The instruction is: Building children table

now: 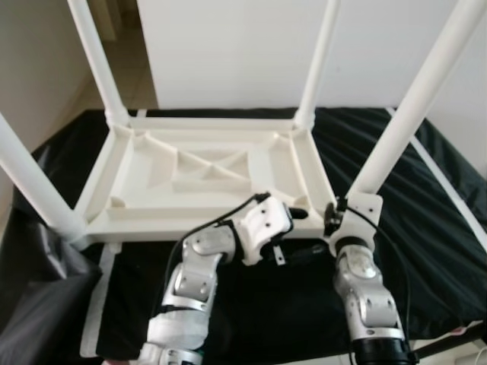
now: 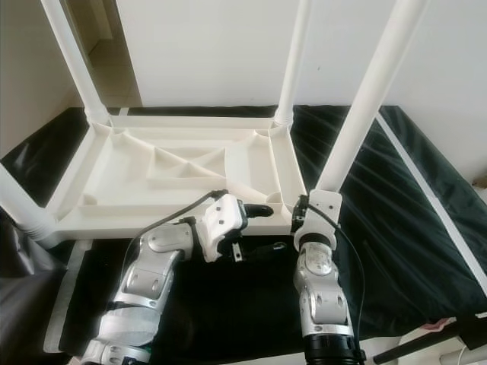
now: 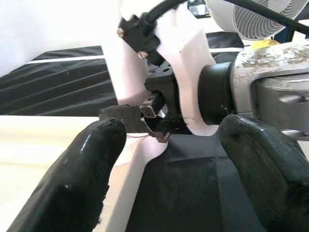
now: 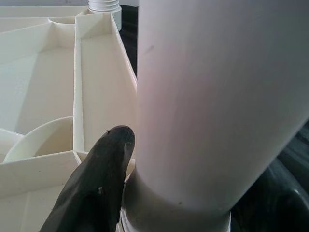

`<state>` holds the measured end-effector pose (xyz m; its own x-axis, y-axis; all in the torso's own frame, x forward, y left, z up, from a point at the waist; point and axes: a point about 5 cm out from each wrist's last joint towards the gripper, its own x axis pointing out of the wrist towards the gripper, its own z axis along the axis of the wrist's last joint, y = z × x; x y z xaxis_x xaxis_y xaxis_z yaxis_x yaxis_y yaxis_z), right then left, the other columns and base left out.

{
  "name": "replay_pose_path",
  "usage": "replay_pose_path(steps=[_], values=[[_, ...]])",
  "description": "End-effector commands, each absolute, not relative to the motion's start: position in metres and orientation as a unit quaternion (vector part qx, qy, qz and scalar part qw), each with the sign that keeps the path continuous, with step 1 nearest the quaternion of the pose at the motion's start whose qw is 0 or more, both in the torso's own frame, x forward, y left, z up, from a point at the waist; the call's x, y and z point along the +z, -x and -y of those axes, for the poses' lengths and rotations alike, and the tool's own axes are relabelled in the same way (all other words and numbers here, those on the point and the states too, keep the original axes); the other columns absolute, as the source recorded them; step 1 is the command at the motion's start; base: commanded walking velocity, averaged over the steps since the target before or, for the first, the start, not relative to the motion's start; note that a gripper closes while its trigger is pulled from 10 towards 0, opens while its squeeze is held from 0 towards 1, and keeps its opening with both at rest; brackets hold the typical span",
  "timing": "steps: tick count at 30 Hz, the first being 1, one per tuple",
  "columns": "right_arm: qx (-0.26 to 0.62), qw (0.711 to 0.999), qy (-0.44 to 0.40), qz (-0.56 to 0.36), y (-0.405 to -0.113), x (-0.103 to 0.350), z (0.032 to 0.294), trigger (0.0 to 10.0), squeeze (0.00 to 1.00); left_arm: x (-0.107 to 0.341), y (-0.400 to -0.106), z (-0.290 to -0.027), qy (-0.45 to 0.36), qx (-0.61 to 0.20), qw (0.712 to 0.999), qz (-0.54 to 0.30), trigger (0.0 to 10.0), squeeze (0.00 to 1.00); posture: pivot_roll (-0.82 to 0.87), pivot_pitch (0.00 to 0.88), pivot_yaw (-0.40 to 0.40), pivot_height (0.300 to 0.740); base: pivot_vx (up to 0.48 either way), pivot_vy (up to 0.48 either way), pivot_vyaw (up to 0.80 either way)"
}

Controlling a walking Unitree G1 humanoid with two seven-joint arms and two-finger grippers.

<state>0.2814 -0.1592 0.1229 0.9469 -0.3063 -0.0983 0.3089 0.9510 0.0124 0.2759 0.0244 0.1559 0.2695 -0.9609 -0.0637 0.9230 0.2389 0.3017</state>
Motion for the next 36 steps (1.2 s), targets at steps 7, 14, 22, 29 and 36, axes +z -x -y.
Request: replay_pose_path(steps=[7,14,22,29,36], values=[[-0.157,0.985,-0.012,-0.064,-0.273,0.113,0.169,10.0,1.0,0.148,-0.278,-0.024,-0.123,-0.505,0.852,0.067,10.0,0.0,-0.02,0.0,-0.061,0.74,0.0,0.0,0.0],[-0.117,0.993,-0.002,-0.024,-0.27,0.122,0.185,10.0,1.0,0.149,-0.278,-0.025,-0.132,-0.506,0.85,0.067,10.0,0.0,-0.02,0.0,-0.064,0.74,0.0,0.0,0.0],[-0.014,1.0,0.008,-0.02,-0.27,0.121,0.202,10.0,0.0,0.149,-0.277,-0.025,-0.135,-0.509,0.848,0.068,10.0,0.0,-0.01,0.0,-0.072,0.74,0.0,0.0,0.0],[0.127,0.991,0.049,-0.009,-0.277,0.133,0.206,10.0,0.0,0.149,-0.275,-0.025,-0.138,-0.511,0.846,0.068,10.0,0.0,0.0,0.0,-0.069,0.74,0.0,0.0,0.0],[0.228,0.968,0.105,-0.027,-0.292,0.138,0.208,10.0,0.0,0.15,-0.276,-0.026,-0.143,-0.513,0.843,0.069,10.0,0.0,0.0,0.0,-0.054,0.74,0.0,0.0,0.0]])
